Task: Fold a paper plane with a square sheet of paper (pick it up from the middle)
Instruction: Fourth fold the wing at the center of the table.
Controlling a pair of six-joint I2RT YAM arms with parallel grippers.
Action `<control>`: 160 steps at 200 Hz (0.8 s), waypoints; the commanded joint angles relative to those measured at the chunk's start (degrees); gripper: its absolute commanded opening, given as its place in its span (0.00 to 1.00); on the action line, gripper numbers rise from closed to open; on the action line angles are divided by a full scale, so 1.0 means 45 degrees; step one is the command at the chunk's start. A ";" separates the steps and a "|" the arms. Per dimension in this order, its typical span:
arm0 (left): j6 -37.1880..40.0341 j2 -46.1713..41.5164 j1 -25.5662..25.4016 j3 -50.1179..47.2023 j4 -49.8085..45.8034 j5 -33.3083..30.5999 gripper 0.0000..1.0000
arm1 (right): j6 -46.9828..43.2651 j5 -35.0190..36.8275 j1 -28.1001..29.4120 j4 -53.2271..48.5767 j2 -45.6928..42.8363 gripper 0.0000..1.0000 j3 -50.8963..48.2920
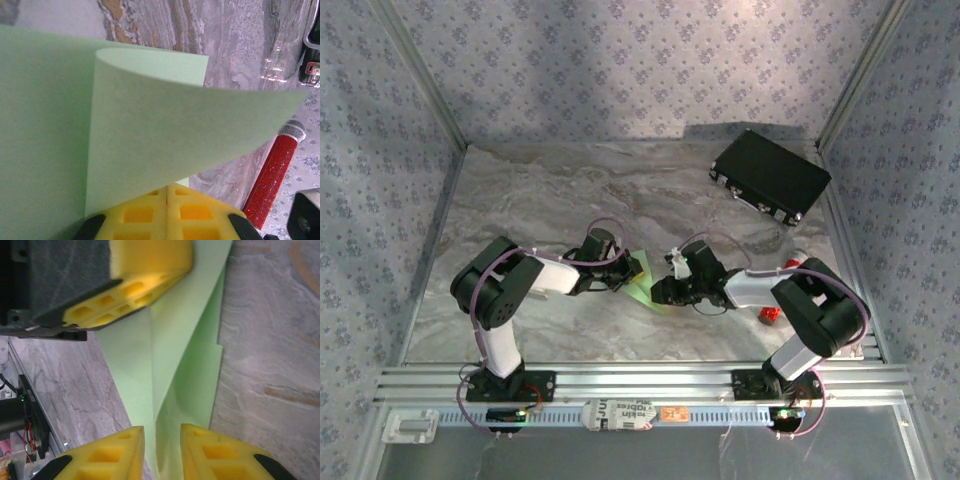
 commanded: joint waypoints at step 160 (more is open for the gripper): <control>0.0061 0.0572 0.0126 -0.0471 -0.0776 -0.0823 0.03 | 0.0300 -0.0895 0.0054 0.0885 0.0812 0.08 -0.0902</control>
